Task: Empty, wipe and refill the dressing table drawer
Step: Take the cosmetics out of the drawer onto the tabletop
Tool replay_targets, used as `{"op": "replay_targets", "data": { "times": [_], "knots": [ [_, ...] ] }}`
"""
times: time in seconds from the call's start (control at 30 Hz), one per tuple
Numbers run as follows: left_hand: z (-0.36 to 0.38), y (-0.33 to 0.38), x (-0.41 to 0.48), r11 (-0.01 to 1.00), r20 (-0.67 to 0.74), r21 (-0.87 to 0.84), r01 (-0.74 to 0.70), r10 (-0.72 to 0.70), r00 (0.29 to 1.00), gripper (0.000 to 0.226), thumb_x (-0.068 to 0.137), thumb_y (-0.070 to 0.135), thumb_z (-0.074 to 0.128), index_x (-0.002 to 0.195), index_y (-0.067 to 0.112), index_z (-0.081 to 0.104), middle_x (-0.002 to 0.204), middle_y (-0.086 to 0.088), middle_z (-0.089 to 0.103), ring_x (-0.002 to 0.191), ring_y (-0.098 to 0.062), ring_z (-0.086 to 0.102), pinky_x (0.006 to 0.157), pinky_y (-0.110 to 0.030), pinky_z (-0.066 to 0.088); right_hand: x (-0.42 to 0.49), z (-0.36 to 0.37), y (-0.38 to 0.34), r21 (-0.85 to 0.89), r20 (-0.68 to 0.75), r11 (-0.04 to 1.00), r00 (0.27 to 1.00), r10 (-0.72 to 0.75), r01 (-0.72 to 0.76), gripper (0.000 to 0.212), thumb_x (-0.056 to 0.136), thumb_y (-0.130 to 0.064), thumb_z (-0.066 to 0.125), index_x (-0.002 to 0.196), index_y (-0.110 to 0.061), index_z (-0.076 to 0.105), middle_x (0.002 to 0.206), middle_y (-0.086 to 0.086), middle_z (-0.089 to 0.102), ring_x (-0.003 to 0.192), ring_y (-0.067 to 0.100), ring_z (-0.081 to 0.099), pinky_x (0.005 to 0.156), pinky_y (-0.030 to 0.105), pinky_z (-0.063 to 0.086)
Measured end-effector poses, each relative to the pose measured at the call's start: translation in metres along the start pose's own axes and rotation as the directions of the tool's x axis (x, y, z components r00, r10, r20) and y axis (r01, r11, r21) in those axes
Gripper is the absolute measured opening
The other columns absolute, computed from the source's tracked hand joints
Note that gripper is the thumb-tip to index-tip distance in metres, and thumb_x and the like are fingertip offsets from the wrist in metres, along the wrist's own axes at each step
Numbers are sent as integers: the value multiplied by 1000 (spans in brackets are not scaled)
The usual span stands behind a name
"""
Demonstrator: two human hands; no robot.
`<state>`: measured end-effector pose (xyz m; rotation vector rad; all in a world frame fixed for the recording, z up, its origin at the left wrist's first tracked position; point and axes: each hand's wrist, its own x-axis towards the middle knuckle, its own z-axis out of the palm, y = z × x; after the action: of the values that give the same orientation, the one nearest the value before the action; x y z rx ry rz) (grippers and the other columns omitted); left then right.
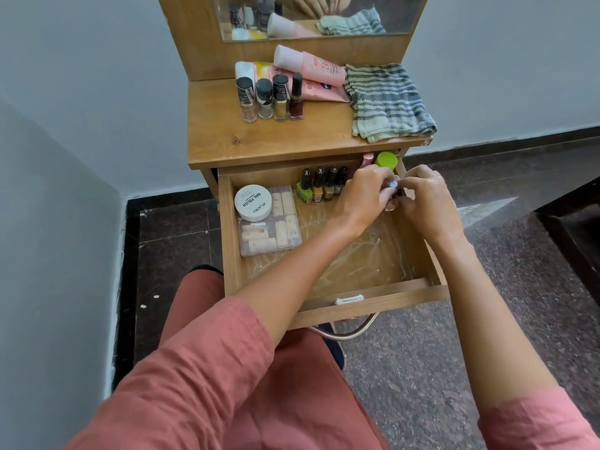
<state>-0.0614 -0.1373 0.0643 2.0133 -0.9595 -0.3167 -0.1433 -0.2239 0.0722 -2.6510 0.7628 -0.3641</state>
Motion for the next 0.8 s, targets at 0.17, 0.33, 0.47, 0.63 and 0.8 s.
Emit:
{"op": "replay_targets", "data": {
  "times": [0.17, 0.33, 0.47, 0.63, 0.8],
  "knots": [
    [-42, 14, 14, 997, 10, 23, -69, 68, 998, 14, 83, 10, 63, 95, 5, 68, 91, -10, 68, 82, -20, 63, 76, -34, 53, 15, -24, -21, 122, -25, 992, 999, -30, 33, 24, 75, 0, 64, 98, -4, 69, 99, 15, 62, 88, 31, 60, 81, 49, 50],
    [-87, 25, 34, 985, -18, 109, -135, 138, 990, 14, 84, 13, 62, 94, 5, 68, 90, -8, 69, 79, -13, 61, 73, -26, 50, 38, -43, -52, 189, -81, 976, 992, -94, 108, 26, 76, 4, 64, 100, 0, 68, 100, 19, 62, 87, 24, 59, 82, 29, 48],
    [-117, 25, 53, 979, -50, 138, -148, 156, 987, 14, 83, 14, 63, 93, 5, 68, 90, -7, 69, 79, -13, 61, 73, -24, 51, 62, -43, -73, 207, -139, 966, 982, -126, 154, 26, 75, 1, 65, 101, -2, 69, 96, 18, 64, 79, 13, 52, 63, 5, 37],
    [-138, 9, 69, 978, -138, 171, -121, 145, 980, 18, 82, 13, 65, 97, 6, 69, 97, -7, 69, 85, -11, 62, 80, -25, 51, 94, -32, -93, 254, -182, 954, 977, -112, 157, 25, 76, -4, 66, 101, -5, 69, 99, 17, 64, 80, 11, 50, 62, -2, 34],
    [-145, -7, 80, 973, -219, 214, -85, 132, 967, 16, 83, 15, 64, 98, 12, 70, 96, -2, 70, 84, -8, 60, 76, -18, 48, 118, -21, -104, 242, -162, 954, 977, -140, 177, 24, 77, -6, 65, 100, -4, 69, 101, 17, 64, 81, 16, 53, 61, 6, 34]
  ]
}}
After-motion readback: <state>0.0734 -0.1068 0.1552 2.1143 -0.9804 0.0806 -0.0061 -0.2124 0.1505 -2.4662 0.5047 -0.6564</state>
